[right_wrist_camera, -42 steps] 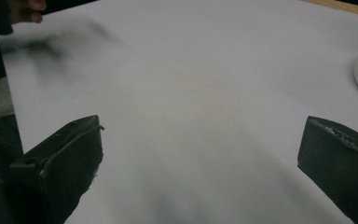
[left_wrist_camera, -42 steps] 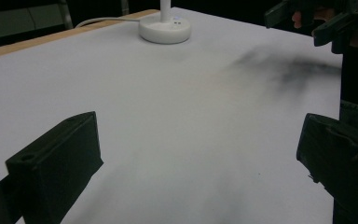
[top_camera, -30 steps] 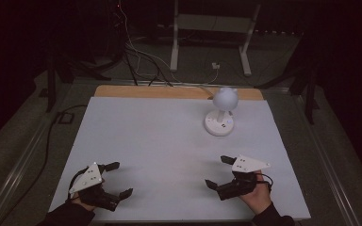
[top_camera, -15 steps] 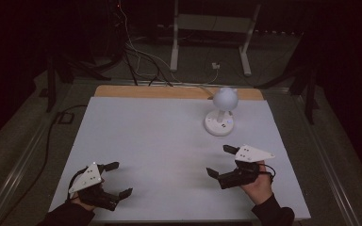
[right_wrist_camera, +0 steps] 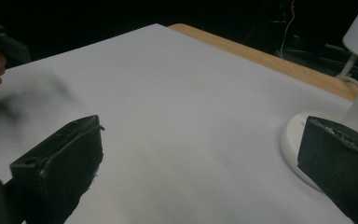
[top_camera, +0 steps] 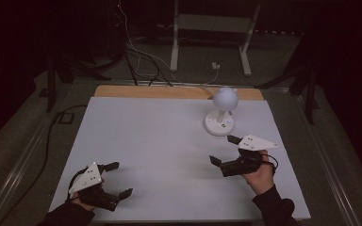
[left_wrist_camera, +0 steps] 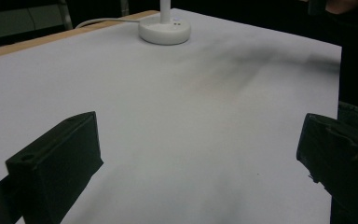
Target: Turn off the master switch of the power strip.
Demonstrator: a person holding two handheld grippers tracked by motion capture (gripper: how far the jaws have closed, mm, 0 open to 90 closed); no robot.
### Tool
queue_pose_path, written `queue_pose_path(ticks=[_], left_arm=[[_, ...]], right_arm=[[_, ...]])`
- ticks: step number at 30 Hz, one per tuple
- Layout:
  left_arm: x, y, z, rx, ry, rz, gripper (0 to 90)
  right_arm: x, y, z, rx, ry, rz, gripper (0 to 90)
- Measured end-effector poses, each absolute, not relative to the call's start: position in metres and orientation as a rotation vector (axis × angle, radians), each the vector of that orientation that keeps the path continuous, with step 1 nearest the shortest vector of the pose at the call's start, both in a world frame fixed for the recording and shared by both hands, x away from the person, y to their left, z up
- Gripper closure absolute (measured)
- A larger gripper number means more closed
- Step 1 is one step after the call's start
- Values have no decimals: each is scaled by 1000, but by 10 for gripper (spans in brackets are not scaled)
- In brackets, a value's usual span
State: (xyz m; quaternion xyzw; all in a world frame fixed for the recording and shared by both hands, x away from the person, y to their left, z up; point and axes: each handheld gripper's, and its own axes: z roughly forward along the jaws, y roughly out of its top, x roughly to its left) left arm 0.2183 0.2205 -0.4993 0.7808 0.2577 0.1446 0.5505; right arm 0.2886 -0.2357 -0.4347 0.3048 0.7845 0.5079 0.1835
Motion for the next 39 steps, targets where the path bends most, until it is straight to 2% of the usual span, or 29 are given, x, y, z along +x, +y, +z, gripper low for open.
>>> queue_pose_path(ticks=[13, 39], left_arm=[[218, 220, -499, 1850, 611, 343, 3], [218, 221, -500, 1847, 614, 334, 3]], right_arm=[[310, -237, -427, 877, 2199, 1429, 0], [369, -257, -436, 1026, 2164, 1348, 0]])
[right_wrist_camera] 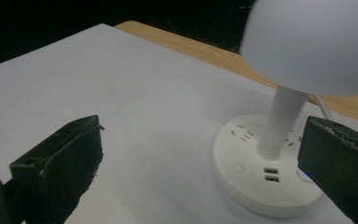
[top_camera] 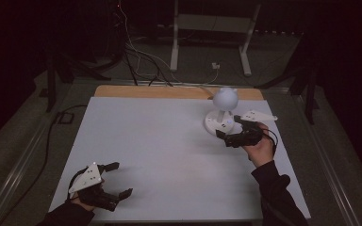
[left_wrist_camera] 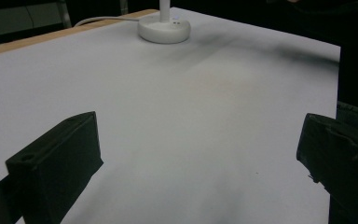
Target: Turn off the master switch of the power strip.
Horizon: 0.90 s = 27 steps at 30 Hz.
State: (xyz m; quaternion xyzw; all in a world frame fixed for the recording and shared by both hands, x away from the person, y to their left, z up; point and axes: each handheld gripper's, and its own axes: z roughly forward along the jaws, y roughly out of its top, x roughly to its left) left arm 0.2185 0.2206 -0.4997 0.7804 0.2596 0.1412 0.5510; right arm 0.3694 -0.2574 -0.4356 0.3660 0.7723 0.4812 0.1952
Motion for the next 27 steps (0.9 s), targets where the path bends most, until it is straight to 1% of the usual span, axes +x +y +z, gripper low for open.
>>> queue_pose_path(ticks=[17, 27], left_arm=[[218, 221, -500, 1846, 618, 337, 3], [219, 221, -500, 1847, 617, 334, 3]], right_arm=[[401, -275, -452, 1106, 2093, 1253, 0], [418, -288, -472, 1276, 2020, 1227, 0]])
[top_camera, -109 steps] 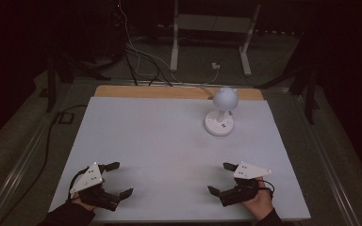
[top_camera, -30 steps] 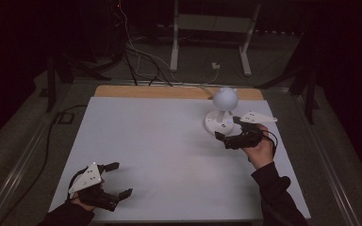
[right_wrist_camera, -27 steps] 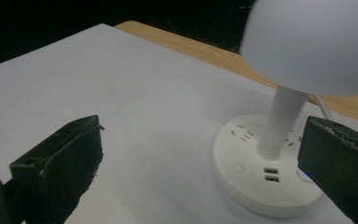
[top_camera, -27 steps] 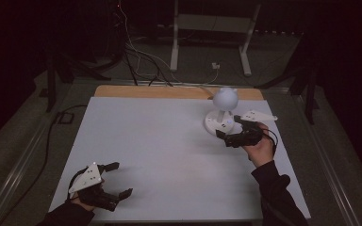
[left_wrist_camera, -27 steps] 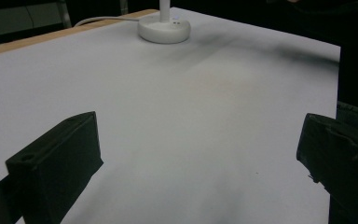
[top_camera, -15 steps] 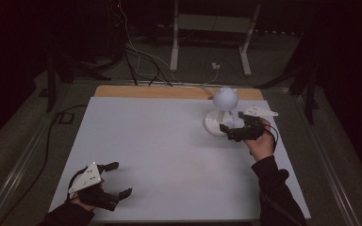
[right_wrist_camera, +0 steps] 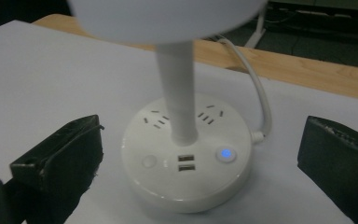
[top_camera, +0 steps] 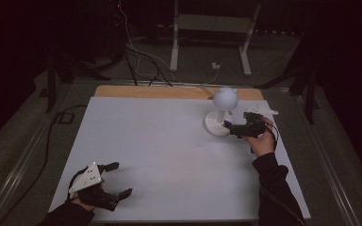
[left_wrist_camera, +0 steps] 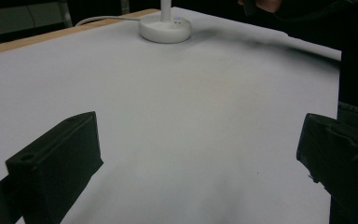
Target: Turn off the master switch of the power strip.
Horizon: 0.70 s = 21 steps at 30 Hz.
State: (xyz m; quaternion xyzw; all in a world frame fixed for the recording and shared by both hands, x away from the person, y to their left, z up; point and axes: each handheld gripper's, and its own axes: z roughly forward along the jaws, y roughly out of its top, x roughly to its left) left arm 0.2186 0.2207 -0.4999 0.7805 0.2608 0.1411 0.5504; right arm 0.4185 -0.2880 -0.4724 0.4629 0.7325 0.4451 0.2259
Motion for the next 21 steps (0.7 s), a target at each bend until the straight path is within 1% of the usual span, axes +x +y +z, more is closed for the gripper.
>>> queue_pose_path(ticks=[3, 5, 6, 10, 11, 14, 15, 16, 21], left_arm=[[219, 221, -500, 1848, 621, 336, 3], [219, 221, -500, 1854, 622, 338, 3], [219, 221, -500, 1851, 622, 336, 3], [219, 221, -500, 1850, 626, 337, 3], [219, 221, -500, 1850, 625, 336, 3], [219, 221, -500, 1848, 630, 334, 3], [219, 221, -500, 1847, 630, 334, 3], [219, 221, -500, 1847, 629, 333, 3], [219, 222, -500, 1843, 634, 329, 3]], right_arm=[[423, -290, -477, 1314, 1988, 1221, 0], [425, -291, -479, 1328, 1970, 1184, 56], [427, -292, -480, 1339, 1964, 1177, 57], [431, -294, -485, 1387, 1931, 1159, 144], [432, -295, -485, 1397, 1927, 1158, 179], [434, -295, -488, 1457, 1905, 1109, 380], [435, -296, -488, 1471, 1898, 1096, 468], [435, -296, -489, 1484, 1884, 1076, 520], [438, -296, -492, 1539, 1853, 1048, 682]])
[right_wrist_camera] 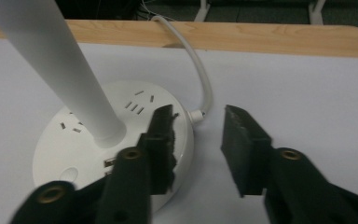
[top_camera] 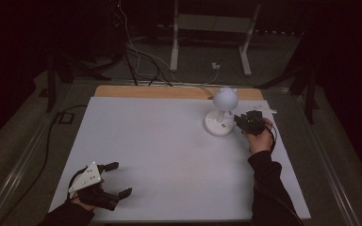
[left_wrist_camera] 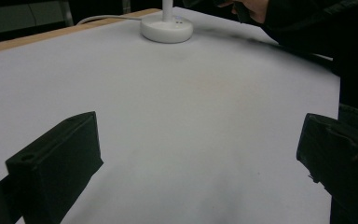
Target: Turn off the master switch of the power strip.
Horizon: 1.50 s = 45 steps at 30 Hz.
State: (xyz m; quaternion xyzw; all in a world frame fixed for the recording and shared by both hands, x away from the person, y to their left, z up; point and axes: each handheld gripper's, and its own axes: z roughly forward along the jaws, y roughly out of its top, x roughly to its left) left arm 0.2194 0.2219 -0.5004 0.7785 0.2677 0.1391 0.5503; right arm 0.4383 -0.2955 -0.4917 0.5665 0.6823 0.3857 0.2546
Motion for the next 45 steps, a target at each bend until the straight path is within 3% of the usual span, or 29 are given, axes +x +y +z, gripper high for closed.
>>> queue_pose_path(ticks=[5, 45], left_arm=[[219, 222, -501, 1847, 633, 330, 2], [219, 221, -501, 1856, 629, 329, 3]], right_arm=[[440, -292, -493, 1554, 1842, 1017, 900], [445, -265, -513, 1495, 1861, 975, 900]])
